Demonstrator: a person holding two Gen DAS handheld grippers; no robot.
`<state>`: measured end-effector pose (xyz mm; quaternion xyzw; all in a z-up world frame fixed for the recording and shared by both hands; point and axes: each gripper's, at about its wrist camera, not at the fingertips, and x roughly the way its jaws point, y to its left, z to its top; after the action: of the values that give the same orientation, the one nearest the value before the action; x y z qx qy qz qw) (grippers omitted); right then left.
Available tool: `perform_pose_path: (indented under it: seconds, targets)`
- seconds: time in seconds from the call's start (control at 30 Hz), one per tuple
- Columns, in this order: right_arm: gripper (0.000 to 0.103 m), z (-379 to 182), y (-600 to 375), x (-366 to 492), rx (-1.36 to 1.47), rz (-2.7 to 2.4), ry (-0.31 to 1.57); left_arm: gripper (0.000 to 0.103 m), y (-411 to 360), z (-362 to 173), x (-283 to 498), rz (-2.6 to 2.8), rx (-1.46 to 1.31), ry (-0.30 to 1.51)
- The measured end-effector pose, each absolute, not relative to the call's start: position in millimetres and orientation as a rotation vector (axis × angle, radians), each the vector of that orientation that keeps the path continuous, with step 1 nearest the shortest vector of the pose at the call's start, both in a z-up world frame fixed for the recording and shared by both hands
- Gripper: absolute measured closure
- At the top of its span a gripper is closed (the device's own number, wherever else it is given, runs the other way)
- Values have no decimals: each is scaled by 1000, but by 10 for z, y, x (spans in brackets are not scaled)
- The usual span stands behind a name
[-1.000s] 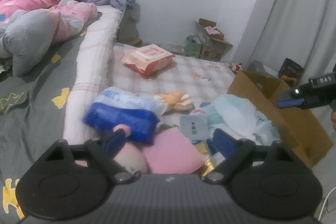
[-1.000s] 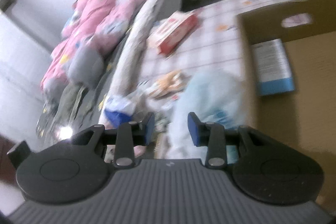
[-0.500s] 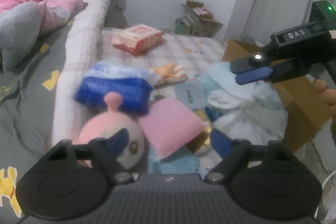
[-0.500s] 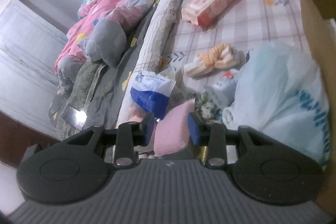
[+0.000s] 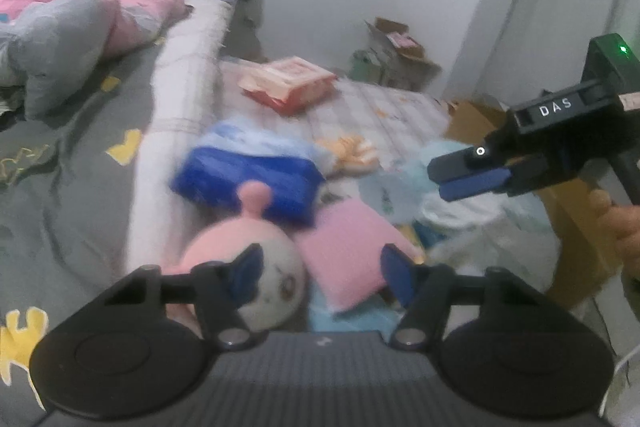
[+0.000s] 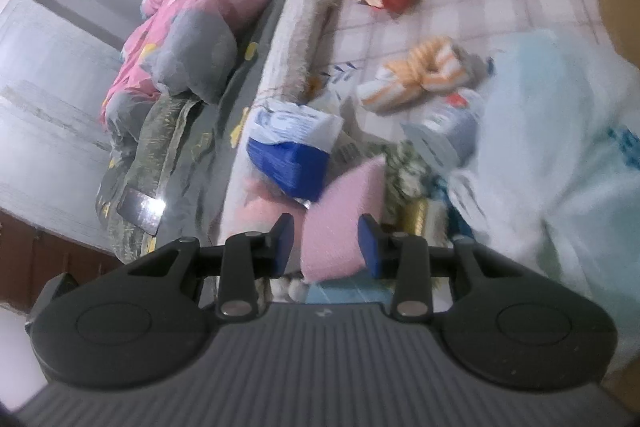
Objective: Organize soft objects
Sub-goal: 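Move the right tool back over the items on the bed, then grasp the clear plastic bag with the right tool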
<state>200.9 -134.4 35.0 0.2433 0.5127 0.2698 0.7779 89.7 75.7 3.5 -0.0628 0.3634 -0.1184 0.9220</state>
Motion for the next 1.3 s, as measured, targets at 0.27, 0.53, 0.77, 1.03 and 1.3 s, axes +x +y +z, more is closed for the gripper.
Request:
perform_pose_path:
  seconds: [0.27, 0.53, 0.77, 1.03, 1.3]
  targets:
    - [50, 276, -818, 2631, 493, 597, 1136, 54, 922, -40, 1122, -176, -145, 763]
    - [51, -256, -505, 3172, 539, 522, 1272, 61, 938, -121, 1346, -161, -120, 767]
    - [74, -127, -485, 3125, 552, 557, 1191, 61, 929, -137, 1445, -174, -109, 780]
    - [80, -6, -702, 3384, 639, 526, 1117, 61, 943, -150, 1428, -176, -115, 789]
    - [81, -169, -949, 3725, 753, 488, 1130, 61, 979, -113, 1452, -194, -136, 797]
